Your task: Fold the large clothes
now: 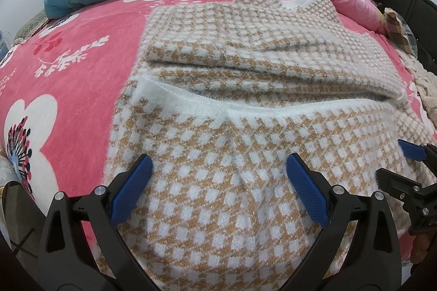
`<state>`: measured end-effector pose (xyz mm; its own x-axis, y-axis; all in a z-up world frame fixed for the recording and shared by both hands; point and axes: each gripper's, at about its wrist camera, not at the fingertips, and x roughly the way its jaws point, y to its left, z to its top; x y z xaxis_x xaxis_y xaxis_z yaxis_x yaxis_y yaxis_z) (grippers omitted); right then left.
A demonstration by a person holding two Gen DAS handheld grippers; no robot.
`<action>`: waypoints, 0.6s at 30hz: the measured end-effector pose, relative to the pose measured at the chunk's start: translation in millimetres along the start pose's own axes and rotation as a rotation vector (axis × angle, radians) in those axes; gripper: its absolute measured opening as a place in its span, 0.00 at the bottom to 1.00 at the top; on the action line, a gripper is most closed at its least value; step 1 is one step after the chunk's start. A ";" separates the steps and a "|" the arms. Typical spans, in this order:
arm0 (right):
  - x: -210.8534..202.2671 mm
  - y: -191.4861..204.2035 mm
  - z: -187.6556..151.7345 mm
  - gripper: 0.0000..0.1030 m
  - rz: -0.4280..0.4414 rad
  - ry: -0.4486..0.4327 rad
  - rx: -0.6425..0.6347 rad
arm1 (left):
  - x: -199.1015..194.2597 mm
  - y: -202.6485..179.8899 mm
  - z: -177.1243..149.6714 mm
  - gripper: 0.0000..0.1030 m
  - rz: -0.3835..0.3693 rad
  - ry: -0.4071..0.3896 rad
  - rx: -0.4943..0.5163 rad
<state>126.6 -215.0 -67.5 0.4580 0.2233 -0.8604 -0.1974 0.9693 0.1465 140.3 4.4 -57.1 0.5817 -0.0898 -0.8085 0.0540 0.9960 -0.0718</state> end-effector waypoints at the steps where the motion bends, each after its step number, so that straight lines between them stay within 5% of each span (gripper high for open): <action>1: -0.1 0.1 -0.3 0.94 0.000 0.000 0.000 | 0.2 -0.4 0.1 0.92 0.002 0.002 0.001; 18: -26.9 1.7 31.3 0.94 0.044 -0.004 0.002 | 2.3 -1.0 6.1 0.93 0.011 0.056 0.007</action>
<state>141.0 -216.2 -28.9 0.4527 0.2660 -0.8511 -0.2155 0.9588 0.1851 146.5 3.2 -55.3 0.5361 -0.0786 -0.8405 0.0533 0.9968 -0.0592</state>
